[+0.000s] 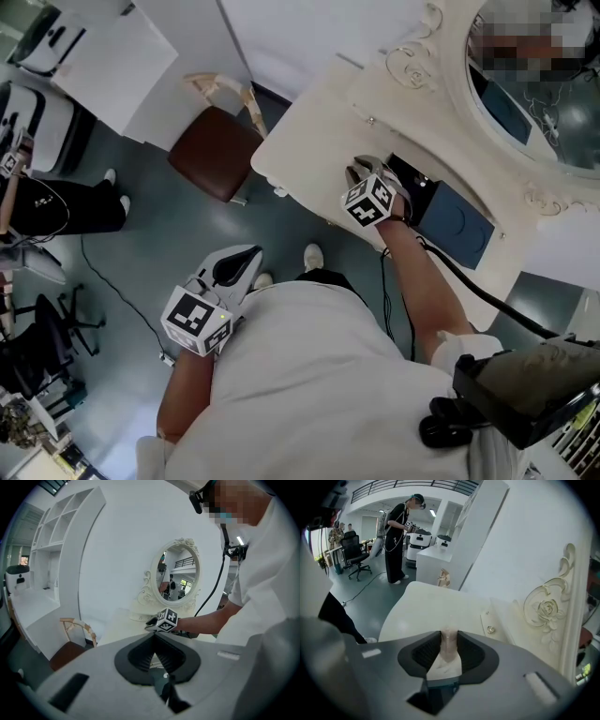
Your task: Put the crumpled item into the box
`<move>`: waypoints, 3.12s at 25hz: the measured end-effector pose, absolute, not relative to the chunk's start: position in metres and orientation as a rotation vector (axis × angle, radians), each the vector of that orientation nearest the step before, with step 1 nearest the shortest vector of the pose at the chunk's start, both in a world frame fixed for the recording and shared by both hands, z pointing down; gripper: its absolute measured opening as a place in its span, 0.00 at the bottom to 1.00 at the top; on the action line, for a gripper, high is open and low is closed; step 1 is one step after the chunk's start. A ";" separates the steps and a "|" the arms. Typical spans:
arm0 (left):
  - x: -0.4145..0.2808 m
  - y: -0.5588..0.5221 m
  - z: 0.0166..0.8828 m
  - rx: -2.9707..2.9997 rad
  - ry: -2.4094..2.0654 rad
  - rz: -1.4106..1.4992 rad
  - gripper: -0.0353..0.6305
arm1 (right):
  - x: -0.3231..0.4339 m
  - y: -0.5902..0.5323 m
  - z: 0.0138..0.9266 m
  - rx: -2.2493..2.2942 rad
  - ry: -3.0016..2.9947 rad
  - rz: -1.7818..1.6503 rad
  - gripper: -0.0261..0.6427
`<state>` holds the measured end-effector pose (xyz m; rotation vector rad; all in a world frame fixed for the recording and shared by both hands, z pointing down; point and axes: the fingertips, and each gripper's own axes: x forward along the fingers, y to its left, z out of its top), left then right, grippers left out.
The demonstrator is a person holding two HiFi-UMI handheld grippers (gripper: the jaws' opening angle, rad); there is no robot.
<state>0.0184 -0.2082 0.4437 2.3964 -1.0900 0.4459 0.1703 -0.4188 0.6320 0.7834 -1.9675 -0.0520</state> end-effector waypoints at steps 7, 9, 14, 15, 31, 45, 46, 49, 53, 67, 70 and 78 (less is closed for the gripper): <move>0.048 -0.224 0.442 2.459 -0.992 0.450 0.06 | 0.199 -0.420 0.575 0.891 -2.023 -0.070 0.21; 0.057 -0.228 0.442 2.477 -0.966 0.452 0.06 | 0.218 -0.420 0.569 0.928 -2.010 -0.065 0.20; 0.076 -0.233 0.442 2.510 -0.902 0.458 0.06 | 0.269 -0.414 0.577 0.996 -1.941 -0.015 0.20; 0.079 -0.234 0.442 2.514 -0.893 0.459 0.06 | 0.278 -0.412 0.581 1.004 -1.927 -0.004 0.20; 0.078 -0.229 0.448 2.471 -0.931 0.498 0.06 | 0.309 -0.417 0.664 0.902 -1.822 0.082 0.20; 0.057 -0.221 0.447 2.433 -0.987 0.485 0.06 | 0.303 -0.422 0.677 0.858 -1.808 0.123 0.26; 0.055 -0.220 0.447 2.435 -0.984 0.484 0.06 | 0.302 -0.422 0.677 0.861 -1.807 0.128 0.27; 0.052 -0.217 0.447 2.441 -0.973 0.478 0.06 | 0.300 -0.420 0.674 0.870 -1.813 0.146 0.32; 0.047 -0.213 0.448 2.454 -0.956 0.470 0.06 | 0.297 -0.416 0.662 0.906 -1.833 0.154 0.35; -0.002 -0.174 0.441 2.541 -0.840 0.439 0.06 | 0.234 -0.343 0.586 1.068 -1.920 0.144 0.13; -0.018 -0.160 0.440 2.563 -0.804 0.438 0.06 | 0.209 -0.310 0.578 1.092 -1.947 0.167 0.07; -0.056 -0.120 0.439 2.621 -0.686 0.454 0.06 | 0.135 -0.207 0.568 1.144 -2.052 0.314 0.04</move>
